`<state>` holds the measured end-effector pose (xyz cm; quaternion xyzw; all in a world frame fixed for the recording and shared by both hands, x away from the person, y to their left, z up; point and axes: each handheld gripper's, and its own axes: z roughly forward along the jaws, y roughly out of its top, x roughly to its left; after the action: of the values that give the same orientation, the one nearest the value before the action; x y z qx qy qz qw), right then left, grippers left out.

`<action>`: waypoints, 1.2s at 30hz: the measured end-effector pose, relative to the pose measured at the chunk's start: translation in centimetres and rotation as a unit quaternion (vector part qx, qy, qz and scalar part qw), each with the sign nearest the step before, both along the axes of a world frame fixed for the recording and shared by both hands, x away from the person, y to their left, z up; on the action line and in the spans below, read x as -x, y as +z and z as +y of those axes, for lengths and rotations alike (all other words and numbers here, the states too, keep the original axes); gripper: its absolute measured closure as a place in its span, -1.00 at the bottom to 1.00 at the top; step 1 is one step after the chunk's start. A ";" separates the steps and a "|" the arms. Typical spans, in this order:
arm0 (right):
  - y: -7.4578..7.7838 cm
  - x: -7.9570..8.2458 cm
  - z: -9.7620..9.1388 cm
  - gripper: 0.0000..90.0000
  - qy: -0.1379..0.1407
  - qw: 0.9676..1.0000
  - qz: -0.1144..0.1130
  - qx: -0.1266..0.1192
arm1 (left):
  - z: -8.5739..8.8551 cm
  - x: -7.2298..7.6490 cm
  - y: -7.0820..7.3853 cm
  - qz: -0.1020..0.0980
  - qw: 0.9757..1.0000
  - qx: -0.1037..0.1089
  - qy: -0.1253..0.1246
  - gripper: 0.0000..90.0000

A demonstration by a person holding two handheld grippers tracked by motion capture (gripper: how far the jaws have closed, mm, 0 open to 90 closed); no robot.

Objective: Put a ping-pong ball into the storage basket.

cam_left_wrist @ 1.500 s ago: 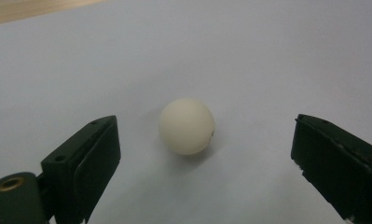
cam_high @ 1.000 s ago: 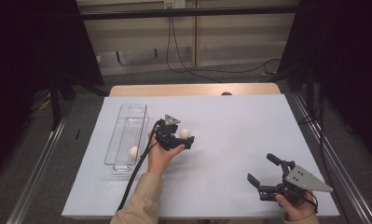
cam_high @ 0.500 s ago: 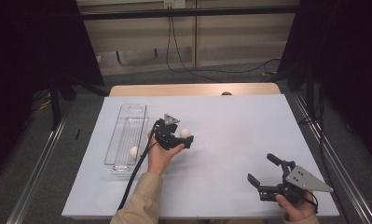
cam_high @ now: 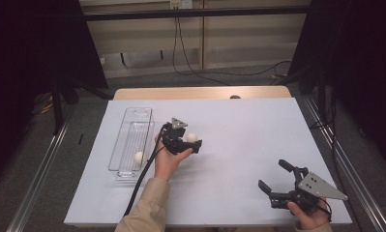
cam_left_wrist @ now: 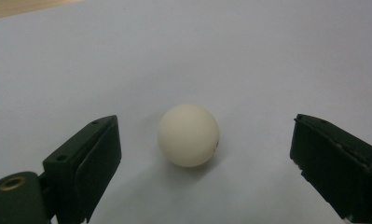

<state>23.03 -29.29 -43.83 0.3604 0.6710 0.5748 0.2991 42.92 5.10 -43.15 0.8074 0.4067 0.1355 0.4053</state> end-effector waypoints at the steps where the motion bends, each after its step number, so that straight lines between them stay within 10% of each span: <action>1: 0.0 0.0 0.0 -0.92 0.000 1.000 -0.001 0.000 | 0.0 0.0 0.0 0.000 1.000 0.001 0.001 -0.81; 36: -0.1 -0.2 0.1 -0.92 0.003 1.000 0.003 0.000 | -0.8 -1.3 -2.0 0.013 1.000 -0.021 0.004 -0.68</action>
<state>23.19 -29.22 -43.95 0.3600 0.6729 0.5747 0.2955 44.26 4.35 -45.10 0.8157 0.4125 0.1355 0.3822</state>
